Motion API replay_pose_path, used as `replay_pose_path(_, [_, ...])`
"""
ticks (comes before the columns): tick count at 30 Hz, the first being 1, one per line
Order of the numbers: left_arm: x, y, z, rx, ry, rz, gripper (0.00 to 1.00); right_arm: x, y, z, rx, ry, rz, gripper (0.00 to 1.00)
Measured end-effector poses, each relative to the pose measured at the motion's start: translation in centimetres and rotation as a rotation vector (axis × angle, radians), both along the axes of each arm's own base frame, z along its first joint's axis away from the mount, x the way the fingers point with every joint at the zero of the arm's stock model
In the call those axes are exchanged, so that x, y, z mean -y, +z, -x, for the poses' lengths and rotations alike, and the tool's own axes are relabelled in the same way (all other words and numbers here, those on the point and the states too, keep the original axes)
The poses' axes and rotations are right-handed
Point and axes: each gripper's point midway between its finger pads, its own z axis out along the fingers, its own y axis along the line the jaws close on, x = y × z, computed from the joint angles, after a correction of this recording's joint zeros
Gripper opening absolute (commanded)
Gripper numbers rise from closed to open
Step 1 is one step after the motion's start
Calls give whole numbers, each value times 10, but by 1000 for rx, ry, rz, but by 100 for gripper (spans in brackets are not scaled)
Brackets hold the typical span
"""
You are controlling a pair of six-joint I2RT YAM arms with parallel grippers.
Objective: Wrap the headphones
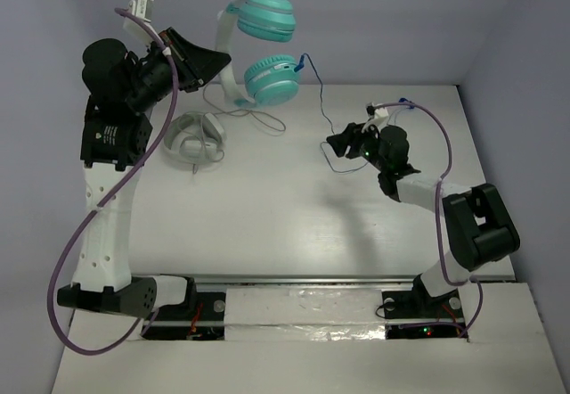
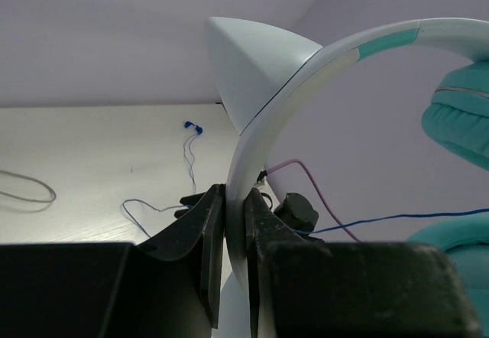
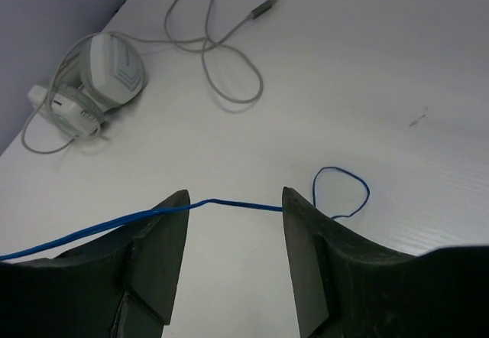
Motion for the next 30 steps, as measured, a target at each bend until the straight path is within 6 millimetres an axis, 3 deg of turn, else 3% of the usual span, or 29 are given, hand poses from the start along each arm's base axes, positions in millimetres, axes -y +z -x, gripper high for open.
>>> replay_pose_path(3, [-3, -4, -6, -21, 13, 18, 0, -4, -8, 6, -25, 27, -23, 48])
replay_pose_path(11, [-1, -19, -25, -71, 4, 86, 0, -14, -2, 21, -37, 87, -107, 3])
replay_pose_path(18, [-7, -55, -48, -145, 59, 91, 0, -12, 18, 37, -27, 99, -144, 0])
replay_pose_path(22, [-21, -91, -69, -201, 153, 102, 0, -19, 28, 45, -52, 100, -142, 0])
replay_pose_path(27, [-42, -146, -95, -315, 292, 97, 0, -48, 16, 49, -193, 92, -69, 0])
replay_pose_path(30, [-58, -177, -110, -365, 392, 85, 0, -55, -6, 62, -288, 72, -12, 0])
